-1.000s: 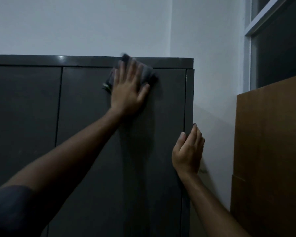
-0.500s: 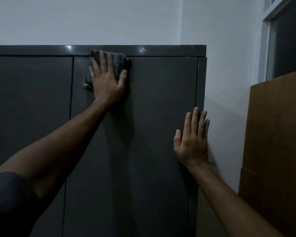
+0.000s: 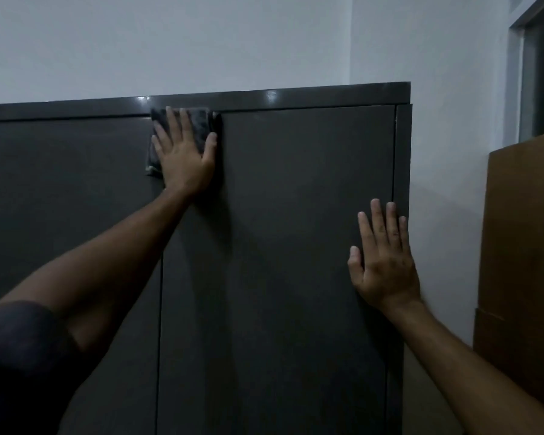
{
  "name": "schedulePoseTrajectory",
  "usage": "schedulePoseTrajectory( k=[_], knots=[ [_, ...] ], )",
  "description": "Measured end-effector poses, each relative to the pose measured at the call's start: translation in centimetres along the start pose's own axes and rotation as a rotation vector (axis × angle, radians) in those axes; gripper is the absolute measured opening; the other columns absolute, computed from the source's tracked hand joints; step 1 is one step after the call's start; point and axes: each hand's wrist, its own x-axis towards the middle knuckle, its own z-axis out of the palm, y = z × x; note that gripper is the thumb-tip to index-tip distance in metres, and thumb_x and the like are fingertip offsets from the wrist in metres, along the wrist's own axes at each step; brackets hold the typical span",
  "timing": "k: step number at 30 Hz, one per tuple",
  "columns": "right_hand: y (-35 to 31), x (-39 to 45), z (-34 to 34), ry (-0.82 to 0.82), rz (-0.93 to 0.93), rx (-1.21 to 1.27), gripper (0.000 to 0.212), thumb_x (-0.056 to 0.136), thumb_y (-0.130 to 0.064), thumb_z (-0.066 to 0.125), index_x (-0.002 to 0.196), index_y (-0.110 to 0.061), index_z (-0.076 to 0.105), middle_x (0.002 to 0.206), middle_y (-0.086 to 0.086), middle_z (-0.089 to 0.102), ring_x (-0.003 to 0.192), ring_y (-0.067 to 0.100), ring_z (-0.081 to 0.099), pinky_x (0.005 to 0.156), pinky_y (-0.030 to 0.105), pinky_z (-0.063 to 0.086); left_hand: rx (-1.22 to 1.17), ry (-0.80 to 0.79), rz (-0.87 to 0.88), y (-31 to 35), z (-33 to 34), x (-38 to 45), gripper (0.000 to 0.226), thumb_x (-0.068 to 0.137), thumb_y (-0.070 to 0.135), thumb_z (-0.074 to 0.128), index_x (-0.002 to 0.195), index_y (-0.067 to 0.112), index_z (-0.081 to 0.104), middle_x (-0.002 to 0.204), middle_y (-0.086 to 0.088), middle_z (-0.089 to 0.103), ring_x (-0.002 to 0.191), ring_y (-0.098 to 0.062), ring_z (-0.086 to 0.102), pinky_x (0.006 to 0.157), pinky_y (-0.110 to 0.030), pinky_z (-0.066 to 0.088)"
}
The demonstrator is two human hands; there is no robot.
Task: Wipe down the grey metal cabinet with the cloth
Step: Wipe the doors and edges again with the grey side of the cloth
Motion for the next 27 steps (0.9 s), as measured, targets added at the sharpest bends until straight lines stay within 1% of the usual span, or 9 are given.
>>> schedulePoseTrajectory(
  k=[2, 4, 6, 8, 12, 15, 17, 23, 27],
  knots=[
    [-0.3, 0.0, -0.4, -0.007, 0.019, 0.004, 0.065, 0.097, -0.031, 0.04, 0.156, -0.002, 0.035, 0.167, 0.021, 0.02, 0.156, 0.04, 0.013, 0.123, 0.062, 0.022, 0.011, 0.005, 0.104, 2.0, 0.9, -0.6, 0.086, 0.102, 0.063, 0.03, 0.169, 0.015, 0.008, 0.177, -0.012, -0.002, 0.161, -0.044, -0.005, 0.13, -0.058, -0.003],
    [-0.6, 0.1, -0.6, -0.008, 0.033, 0.009, 0.065, 0.098, -0.031, 0.039, 0.156, -0.003, 0.035, 0.167, 0.021, 0.02, 0.156, 0.04, 0.014, 0.123, 0.062, 0.022, 0.066, -0.042, 0.419, 1.8, 2.3, -4.7, 0.083, 0.105, 0.063, 0.032, 0.169, 0.018, 0.008, 0.177, -0.009, -0.002, 0.162, -0.041, -0.007, 0.131, -0.056, -0.003],
    [-1.0, 0.0, -0.6, -0.002, 0.069, 0.014, 0.064, 0.098, -0.031, 0.037, 0.156, -0.003, 0.035, 0.167, 0.02, 0.02, 0.156, 0.039, 0.014, 0.123, 0.062, 0.022, 0.123, -0.131, 0.692, -1.1, 3.2, -9.8, 0.081, 0.106, 0.065, 0.031, 0.17, 0.02, 0.009, 0.178, -0.006, -0.001, 0.163, -0.038, -0.007, 0.131, -0.057, 0.003],
    [-1.9, 0.0, -0.3, 0.004, 0.126, 0.019, 0.063, 0.099, -0.031, 0.036, 0.157, -0.004, 0.034, 0.168, 0.019, 0.018, 0.157, 0.038, 0.012, 0.124, 0.062, 0.019, 0.147, -0.157, 0.776, -5.7, 3.4, -12.9, 0.08, 0.106, 0.066, 0.032, 0.169, 0.02, 0.013, 0.178, -0.005, 0.004, 0.163, -0.036, -0.002, 0.131, -0.058, 0.009],
    [-3.0, 0.1, 0.6, 0.001, 0.227, -0.045, 0.066, 0.102, -0.039, 0.033, 0.16, -0.007, 0.027, 0.17, 0.016, 0.011, 0.158, 0.035, 0.005, 0.126, 0.06, 0.014, 0.091, -0.111, 0.442, -10.0, 0.7, -7.3, 0.086, 0.102, 0.071, 0.027, 0.169, 0.021, 0.008, 0.178, -0.005, 0.0, 0.163, -0.034, -0.006, 0.132, -0.054, 0.001],
    [-2.9, 0.0, 1.0, 0.003, 0.23, -0.059, 0.068, 0.101, -0.042, 0.034, 0.159, -0.007, 0.028, 0.171, 0.016, 0.01, 0.158, 0.034, 0.004, 0.125, 0.061, 0.014, -0.011, -0.01, 0.063, -5.6, -0.9, 0.6, 0.09, 0.1, 0.069, 0.024, 0.169, 0.015, 0.004, 0.177, -0.011, -0.005, 0.162, -0.04, -0.008, 0.131, -0.054, -0.004],
    [-2.9, 0.0, 0.9, -0.003, 0.232, -0.062, 0.068, 0.101, -0.043, 0.035, 0.159, -0.008, 0.029, 0.171, 0.015, 0.01, 0.158, 0.035, 0.004, 0.125, 0.061, 0.014, -0.041, 0.03, 0.006, -0.9, -0.9, 3.3, 0.09, 0.099, 0.066, 0.026, 0.169, 0.011, 0.008, 0.177, -0.014, -0.002, 0.161, -0.044, -0.006, 0.13, -0.056, -0.004],
    [-3.3, 0.1, 0.5, -0.009, 0.242, -0.06, 0.068, 0.1, -0.042, 0.036, 0.159, -0.008, 0.03, 0.17, 0.016, 0.011, 0.158, 0.035, 0.006, 0.125, 0.061, 0.016, 0.042, -0.052, 0.572, 13.3, 2.1, -1.4, 0.083, 0.104, 0.064, 0.032, 0.169, 0.017, 0.012, 0.177, -0.009, 0.002, 0.163, -0.039, -0.005, 0.132, -0.05, -0.006],
    [-3.1, 0.0, 0.6, 0.008, 0.236, -0.045, 0.068, 0.099, -0.041, 0.037, 0.158, -0.009, 0.031, 0.17, 0.015, 0.013, 0.158, 0.034, 0.007, 0.124, 0.061, 0.017, 0.146, -0.118, 0.969, 14.3, 3.1, -3.1, 0.075, 0.107, 0.06, 0.03, 0.168, 0.018, 0.019, 0.176, -0.008, 0.012, 0.163, -0.037, 0.003, 0.132, -0.051, 0.003]
  ],
)
